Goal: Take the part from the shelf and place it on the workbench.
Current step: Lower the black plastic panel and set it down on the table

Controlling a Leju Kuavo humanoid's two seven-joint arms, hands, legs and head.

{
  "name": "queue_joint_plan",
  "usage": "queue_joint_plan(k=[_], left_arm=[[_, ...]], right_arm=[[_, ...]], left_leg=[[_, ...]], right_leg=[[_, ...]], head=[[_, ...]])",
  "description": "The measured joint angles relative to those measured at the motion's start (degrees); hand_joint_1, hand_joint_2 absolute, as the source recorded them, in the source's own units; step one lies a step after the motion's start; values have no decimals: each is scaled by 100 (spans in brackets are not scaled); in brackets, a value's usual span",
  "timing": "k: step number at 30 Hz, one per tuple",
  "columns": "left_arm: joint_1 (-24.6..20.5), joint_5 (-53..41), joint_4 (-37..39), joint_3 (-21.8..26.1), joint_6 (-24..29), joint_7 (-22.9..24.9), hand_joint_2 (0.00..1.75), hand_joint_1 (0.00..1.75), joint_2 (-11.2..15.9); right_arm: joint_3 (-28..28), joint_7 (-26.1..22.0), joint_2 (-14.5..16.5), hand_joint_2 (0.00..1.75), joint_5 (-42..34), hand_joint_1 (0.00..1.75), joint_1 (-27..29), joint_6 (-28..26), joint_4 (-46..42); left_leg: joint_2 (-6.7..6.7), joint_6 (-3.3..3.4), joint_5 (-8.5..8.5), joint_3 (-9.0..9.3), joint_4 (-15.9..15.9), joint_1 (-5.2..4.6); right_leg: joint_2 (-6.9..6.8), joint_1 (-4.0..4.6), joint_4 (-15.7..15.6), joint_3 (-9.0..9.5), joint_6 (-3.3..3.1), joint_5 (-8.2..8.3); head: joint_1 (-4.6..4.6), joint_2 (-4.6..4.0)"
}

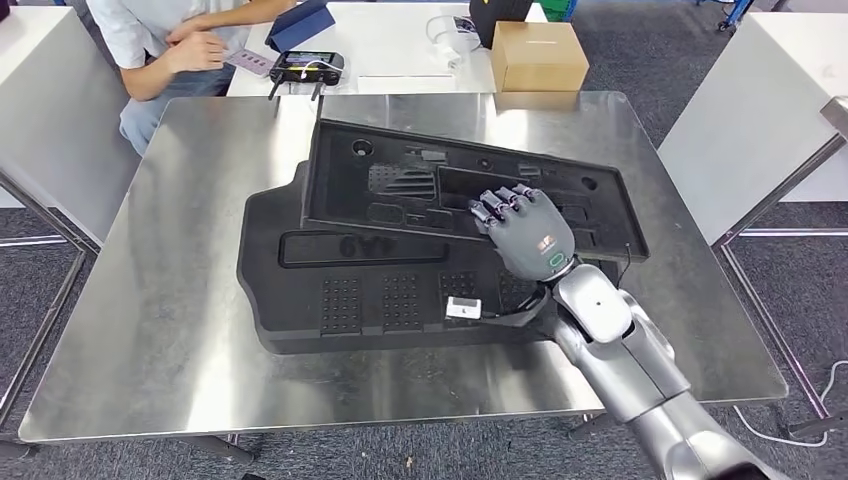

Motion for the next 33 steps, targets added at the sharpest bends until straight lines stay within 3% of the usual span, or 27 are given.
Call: queue_joint_plan(k=[3,14,32,33], left_arm=[[-39,-48,-1,-40,10,12,175,0,-3],[-96,-66,-1,-114,-33,81,175,0,-13],[-95,66,-1,-110,24,162,175,0,-10],[-95,96,-1,-107,49,173,175,0,-9]], right_arm=[[50,-80,95,175,32,175,-293,-153,631],[99,-219,416,175,-269,175,-862,-391,2613],[47,-385,545,175,-603,175,-995,-329,3383],[23,-437,545,131,-679,131,-995,-321,3410]], left_leg=[[4,23,-2,10,-8,-16],[15,-48,37,58,-94,-10],[11,-46,37,55,-93,-54],[11,-46,37,55,-93,-54]], right_leg=[[6,4,-50,28,0,37],[25,21,-41,29,-54,29],[24,-13,-44,31,-52,30],[24,-13,-44,31,-52,30]], head=[[-3,0],[-2,0],[1,0],[0,0]])
